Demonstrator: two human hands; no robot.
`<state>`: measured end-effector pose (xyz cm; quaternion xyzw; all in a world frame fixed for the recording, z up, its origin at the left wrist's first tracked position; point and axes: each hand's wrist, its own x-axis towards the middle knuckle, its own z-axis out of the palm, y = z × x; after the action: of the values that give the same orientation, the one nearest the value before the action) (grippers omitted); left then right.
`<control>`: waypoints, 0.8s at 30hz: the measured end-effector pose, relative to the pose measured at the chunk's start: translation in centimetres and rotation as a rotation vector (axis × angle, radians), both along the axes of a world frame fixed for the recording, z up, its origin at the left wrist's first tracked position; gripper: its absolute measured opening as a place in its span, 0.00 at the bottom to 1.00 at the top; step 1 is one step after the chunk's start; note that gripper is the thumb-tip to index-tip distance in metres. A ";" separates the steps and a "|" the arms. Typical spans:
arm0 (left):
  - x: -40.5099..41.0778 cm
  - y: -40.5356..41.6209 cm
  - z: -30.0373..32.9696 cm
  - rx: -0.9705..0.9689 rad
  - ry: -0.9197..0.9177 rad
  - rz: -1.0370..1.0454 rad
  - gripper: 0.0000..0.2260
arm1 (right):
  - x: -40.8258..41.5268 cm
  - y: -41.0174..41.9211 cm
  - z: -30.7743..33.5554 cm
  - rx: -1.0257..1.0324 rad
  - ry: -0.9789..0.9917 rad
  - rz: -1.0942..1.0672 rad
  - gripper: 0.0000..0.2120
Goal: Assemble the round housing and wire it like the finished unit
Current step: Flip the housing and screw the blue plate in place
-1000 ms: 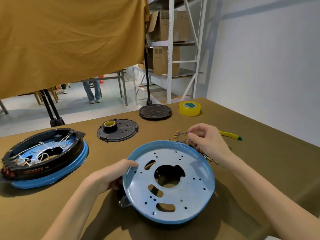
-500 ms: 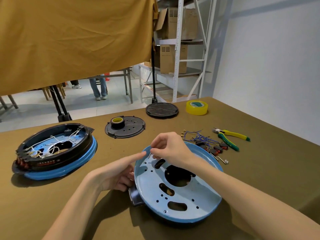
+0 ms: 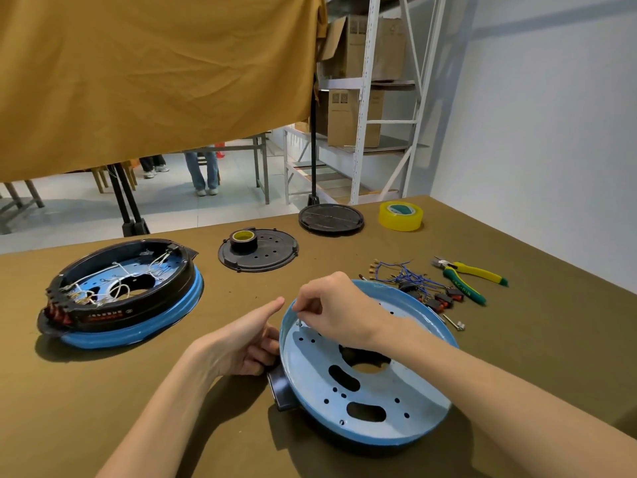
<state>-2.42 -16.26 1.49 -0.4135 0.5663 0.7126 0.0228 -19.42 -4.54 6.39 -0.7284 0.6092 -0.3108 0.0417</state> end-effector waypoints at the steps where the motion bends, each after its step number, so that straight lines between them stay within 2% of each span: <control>1: 0.0 0.0 0.0 0.002 0.002 0.004 0.30 | 0.0 -0.1 0.1 0.004 0.008 -0.006 0.05; 12: -0.5 0.2 -0.1 -0.026 -0.016 0.037 0.32 | -0.6 -0.4 1.6 0.109 -0.007 0.003 0.04; 15: -0.5 0.2 -0.2 -0.032 -0.015 0.049 0.31 | 0.0 -0.3 1.2 0.083 0.016 0.031 0.05; 20: -0.6 0.3 -0.4 -0.068 -0.043 0.061 0.32 | 0.0 0.0 0.2 0.010 -0.022 -0.063 0.03; 24: -0.8 0.2 -0.7 -0.089 -0.051 0.064 0.32 | 0.4 0.7 -0.4 0.009 0.061 -0.007 0.04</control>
<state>-3.26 -16.06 0.83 -0.4501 0.5831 0.6763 -0.0039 -19.01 -3.88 6.02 -0.7351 0.6142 -0.2857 0.0252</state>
